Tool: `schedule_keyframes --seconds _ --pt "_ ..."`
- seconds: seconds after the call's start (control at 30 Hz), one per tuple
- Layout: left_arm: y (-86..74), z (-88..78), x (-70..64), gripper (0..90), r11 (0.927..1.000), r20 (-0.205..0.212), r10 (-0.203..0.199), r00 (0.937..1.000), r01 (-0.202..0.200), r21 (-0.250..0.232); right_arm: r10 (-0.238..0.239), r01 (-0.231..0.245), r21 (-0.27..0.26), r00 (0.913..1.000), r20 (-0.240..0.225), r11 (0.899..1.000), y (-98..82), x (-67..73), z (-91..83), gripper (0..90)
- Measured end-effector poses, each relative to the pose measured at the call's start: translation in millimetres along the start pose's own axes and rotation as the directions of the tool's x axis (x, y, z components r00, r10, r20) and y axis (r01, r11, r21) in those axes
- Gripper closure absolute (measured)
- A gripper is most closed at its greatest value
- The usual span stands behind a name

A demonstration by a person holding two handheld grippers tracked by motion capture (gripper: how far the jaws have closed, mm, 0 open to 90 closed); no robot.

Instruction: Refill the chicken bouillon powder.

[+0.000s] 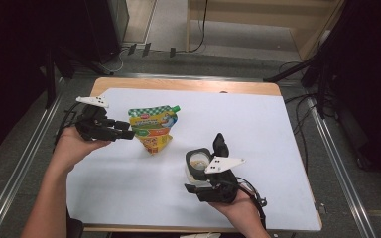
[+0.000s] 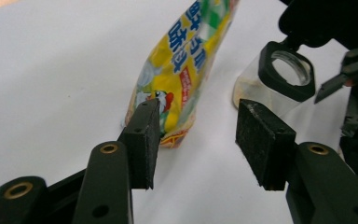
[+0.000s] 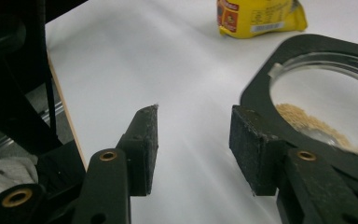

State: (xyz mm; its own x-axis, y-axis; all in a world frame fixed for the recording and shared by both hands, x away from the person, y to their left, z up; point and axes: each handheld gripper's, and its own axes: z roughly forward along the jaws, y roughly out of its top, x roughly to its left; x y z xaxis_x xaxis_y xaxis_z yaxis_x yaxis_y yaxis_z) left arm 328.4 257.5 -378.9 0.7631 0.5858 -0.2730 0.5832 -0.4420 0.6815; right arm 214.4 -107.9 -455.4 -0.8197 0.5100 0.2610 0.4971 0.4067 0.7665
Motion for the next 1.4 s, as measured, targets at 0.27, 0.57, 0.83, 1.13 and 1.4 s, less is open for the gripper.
schedule_keyframes --seconds 0.27,0.57,0.83,1.13,1.4 --pt "16.7 23.8 1.3 57.3 0.9991 0.019 0.030 0.9994 -0.031 0.028 -0.027 0.027 0.014 0.9996 -0.003 1.000 22.2 7.2 12.1 52.1" --pt "22.1 42.3 1.1 69.6 0.9987 0.009 0.025 0.9996 -0.026 0.044 -0.031 0.031 -0.007 0.9995 -0.003 1.000 55.5 9.8 35.6 50.5" --pt "23.1 46.1 -2.4 87.8 0.9994 0.001 0.032 0.9995 -0.032 0.015 -0.022 0.022 -0.003 0.9997 -0.007 1.000 60.4 10.3 52.3 51.8" --pt "26.2 41.9 -11.5 90.0 0.9995 -0.035 0.031 0.9989 -0.031 -0.002 -0.029 0.029 -0.005 0.9995 -0.010 1.000 53.9 10.3 53.3 51.5" --pt "32.7 19.0 -19.7 90.0 0.9974 0.056 -0.005 0.9984 0.009 -0.072 -0.017 0.017 0.015 0.9997 -0.019 1.000 46.6 11.0 60.0 52.9"
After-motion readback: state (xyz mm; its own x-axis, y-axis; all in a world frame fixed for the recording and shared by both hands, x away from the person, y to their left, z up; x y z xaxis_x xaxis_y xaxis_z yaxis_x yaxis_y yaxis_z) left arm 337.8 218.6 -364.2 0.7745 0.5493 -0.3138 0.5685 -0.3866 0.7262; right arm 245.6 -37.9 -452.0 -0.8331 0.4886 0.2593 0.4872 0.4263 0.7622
